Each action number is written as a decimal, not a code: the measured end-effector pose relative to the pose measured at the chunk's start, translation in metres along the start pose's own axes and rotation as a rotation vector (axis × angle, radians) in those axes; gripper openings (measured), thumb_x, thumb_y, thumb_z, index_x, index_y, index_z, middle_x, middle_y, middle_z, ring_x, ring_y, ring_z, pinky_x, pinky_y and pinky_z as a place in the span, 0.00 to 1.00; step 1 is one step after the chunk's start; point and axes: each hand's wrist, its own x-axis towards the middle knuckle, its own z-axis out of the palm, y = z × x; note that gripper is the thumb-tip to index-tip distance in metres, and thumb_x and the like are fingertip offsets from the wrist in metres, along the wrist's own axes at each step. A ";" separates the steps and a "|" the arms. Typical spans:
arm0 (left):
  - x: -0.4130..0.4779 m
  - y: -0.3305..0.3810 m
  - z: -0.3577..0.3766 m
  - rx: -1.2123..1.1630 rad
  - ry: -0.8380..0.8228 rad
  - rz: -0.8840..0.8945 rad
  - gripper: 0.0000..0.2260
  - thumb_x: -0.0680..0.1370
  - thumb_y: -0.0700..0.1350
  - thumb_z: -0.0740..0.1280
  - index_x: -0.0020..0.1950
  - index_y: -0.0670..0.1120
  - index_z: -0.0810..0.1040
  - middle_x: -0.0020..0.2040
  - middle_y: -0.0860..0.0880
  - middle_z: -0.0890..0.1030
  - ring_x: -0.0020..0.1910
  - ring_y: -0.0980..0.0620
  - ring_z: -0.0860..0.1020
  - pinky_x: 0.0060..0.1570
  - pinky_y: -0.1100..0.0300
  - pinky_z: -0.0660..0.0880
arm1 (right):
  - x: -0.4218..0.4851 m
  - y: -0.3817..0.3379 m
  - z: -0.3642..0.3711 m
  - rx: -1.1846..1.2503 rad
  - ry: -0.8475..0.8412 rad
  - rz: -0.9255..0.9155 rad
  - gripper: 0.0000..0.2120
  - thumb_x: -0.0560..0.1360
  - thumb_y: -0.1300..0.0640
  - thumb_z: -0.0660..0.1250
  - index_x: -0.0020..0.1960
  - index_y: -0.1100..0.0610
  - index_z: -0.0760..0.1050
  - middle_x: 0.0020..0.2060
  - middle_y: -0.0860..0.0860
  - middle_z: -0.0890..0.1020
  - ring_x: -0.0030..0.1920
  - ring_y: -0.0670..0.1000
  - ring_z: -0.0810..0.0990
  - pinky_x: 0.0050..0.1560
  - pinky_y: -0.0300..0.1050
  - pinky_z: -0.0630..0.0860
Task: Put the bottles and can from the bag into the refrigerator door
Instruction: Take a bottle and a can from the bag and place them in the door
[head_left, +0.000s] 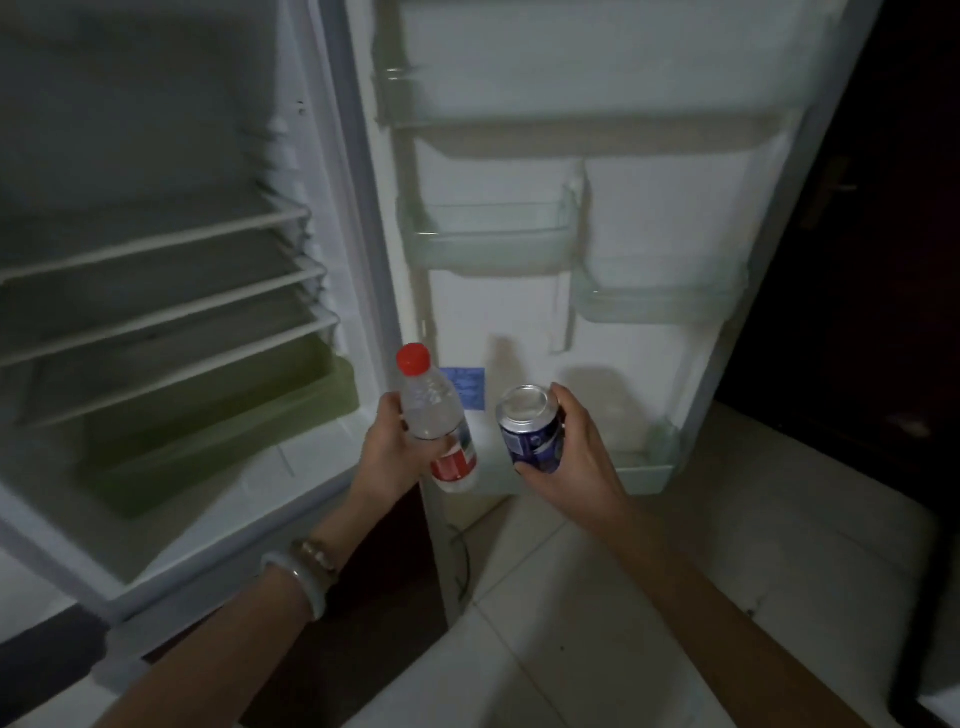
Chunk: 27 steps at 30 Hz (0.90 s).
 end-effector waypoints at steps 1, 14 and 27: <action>0.009 0.000 0.006 0.010 0.004 0.009 0.30 0.62 0.45 0.79 0.57 0.43 0.67 0.49 0.51 0.78 0.47 0.54 0.78 0.46 0.52 0.78 | 0.003 0.004 -0.002 -0.004 0.014 -0.001 0.42 0.63 0.59 0.76 0.71 0.55 0.58 0.62 0.57 0.71 0.63 0.56 0.70 0.59 0.47 0.69; 0.087 -0.052 0.066 0.101 0.020 -0.136 0.28 0.66 0.43 0.78 0.58 0.42 0.66 0.51 0.46 0.76 0.50 0.46 0.77 0.46 0.54 0.74 | 0.047 0.045 0.003 -0.084 0.010 0.060 0.40 0.62 0.60 0.76 0.69 0.60 0.61 0.60 0.58 0.73 0.61 0.55 0.71 0.59 0.43 0.68; 0.093 -0.078 0.085 0.205 0.028 -0.193 0.25 0.69 0.45 0.76 0.60 0.44 0.67 0.53 0.42 0.78 0.53 0.41 0.77 0.49 0.52 0.73 | 0.070 0.065 0.018 -0.075 -0.093 0.129 0.41 0.62 0.58 0.76 0.70 0.58 0.60 0.62 0.56 0.72 0.61 0.54 0.70 0.59 0.40 0.64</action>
